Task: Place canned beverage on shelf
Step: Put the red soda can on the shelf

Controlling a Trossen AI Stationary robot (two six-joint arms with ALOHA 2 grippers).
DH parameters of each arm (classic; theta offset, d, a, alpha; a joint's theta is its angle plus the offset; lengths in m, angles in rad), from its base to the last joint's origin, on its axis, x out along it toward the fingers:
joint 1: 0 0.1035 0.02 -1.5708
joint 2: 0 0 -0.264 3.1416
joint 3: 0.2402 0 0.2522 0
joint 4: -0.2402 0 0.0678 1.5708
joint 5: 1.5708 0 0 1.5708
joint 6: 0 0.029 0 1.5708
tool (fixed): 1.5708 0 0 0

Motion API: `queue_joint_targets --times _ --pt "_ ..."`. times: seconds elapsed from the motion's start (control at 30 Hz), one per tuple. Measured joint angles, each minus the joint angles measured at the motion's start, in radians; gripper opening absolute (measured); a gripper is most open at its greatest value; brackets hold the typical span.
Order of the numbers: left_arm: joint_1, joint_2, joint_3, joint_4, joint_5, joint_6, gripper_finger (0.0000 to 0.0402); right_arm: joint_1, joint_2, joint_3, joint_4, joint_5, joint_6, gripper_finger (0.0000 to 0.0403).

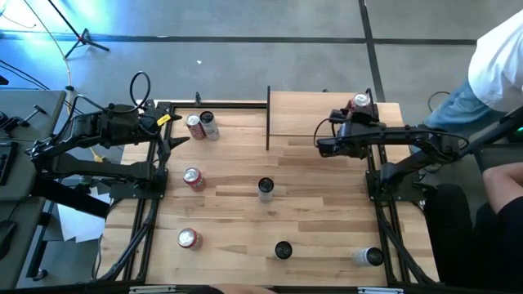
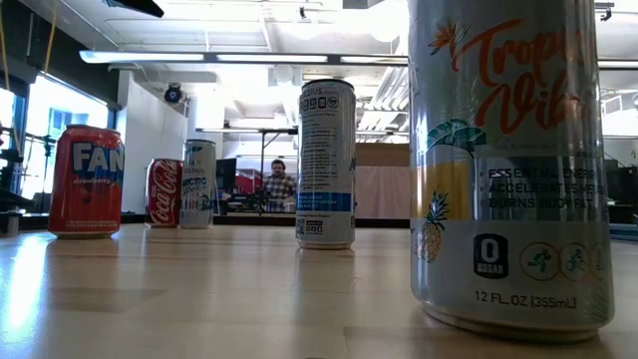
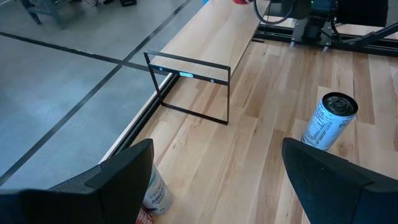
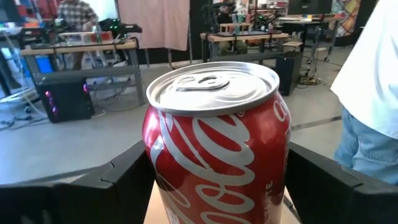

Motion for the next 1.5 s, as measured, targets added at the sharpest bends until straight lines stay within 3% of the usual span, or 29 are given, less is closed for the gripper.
queue_joint_targets --times 0.53,1.5 --pt "0.000 0.000 0.000 0.000 0.000 0.000 0.0335 -0.122 0.002 0.000 0.142 0.091 -0.103 0.0289" --pt "0.000 0.000 0.000 0.000 0.000 0.000 0.0335 -0.127 0.024 -0.071 0.323 0.116 -0.169 0.0289"
